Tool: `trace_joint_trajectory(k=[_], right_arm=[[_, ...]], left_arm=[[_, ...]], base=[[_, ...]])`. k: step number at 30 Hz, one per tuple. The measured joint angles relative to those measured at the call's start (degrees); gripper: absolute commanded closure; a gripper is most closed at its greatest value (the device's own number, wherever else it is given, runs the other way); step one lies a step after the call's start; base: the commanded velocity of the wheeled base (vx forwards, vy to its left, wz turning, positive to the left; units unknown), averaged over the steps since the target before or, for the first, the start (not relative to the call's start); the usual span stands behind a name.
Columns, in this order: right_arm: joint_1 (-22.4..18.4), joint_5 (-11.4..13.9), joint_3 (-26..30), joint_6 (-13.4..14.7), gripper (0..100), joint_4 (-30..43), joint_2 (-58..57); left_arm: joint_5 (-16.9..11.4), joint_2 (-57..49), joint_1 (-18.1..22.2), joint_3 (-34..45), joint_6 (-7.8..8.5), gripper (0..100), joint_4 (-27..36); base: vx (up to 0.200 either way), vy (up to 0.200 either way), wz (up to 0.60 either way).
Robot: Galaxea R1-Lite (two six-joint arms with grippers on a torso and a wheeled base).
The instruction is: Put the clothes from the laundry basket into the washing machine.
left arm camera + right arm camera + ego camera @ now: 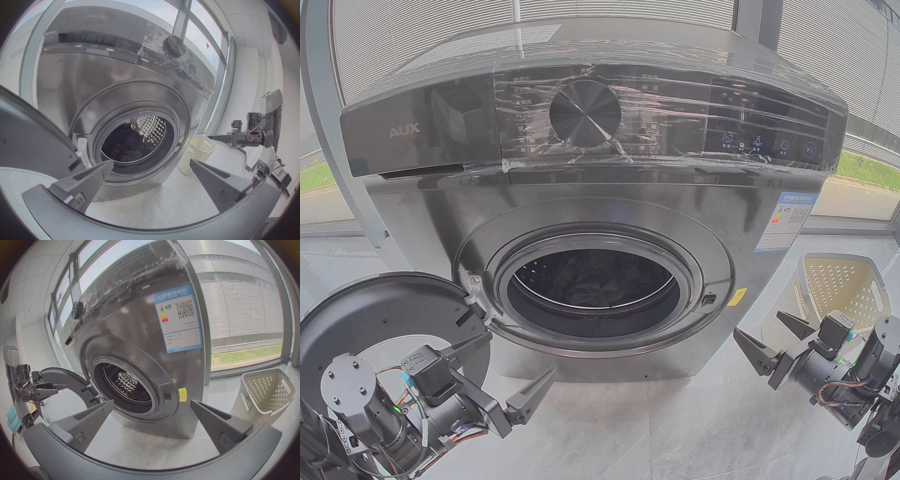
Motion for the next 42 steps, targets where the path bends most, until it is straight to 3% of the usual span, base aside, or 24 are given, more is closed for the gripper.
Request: trace_joint_trajectory(k=[3, 14, 20, 26, 33, 42], right_arm=[[-0.18, -0.16, 0.02, -0.07, 0, 0.05, -1.01], [-0.57, -1.94, 0.02, -0.55, 0, 2.50, -4.72], [-1.56, -1.61, 0.02, -2.71, 0, 13.17, -11.87], [-2.23, -1.23, 0.05, -3.66, 0, 26.42, -21.97], [-5.60, -1.69, 0.05, -3.85, 0, 33.28, -30.68], [-11.74, -2.82, 0.02, -4.00, 0, 42.75, -41.64]], left_arm=[[0.24, -1.18, 1.21, 0.90, 1.43, 0, -1.76], [1.73, -6.83, 3.17, 1.40, 4.05, 0, -0.13], [1.73, -11.00, 5.17, 1.38, 4.95, 0, 3.94], [1.54, -20.31, 7.11, 1.40, 5.22, 0, 18.33], [1.54, -35.85, 8.51, 1.40, 5.36, 0, 37.30], [1.10, -54.86, 14.28, 1.40, 5.12, 0, 54.09]], base=[[-0.200, 0.000, 0.00], [-0.200, 0.000, 0.00], [-0.200, 0.000, 0.00], [-0.200, 0.000, 0.00], [-0.057, 0.000, 0.00], [0.000, 0.000, 0.00]])
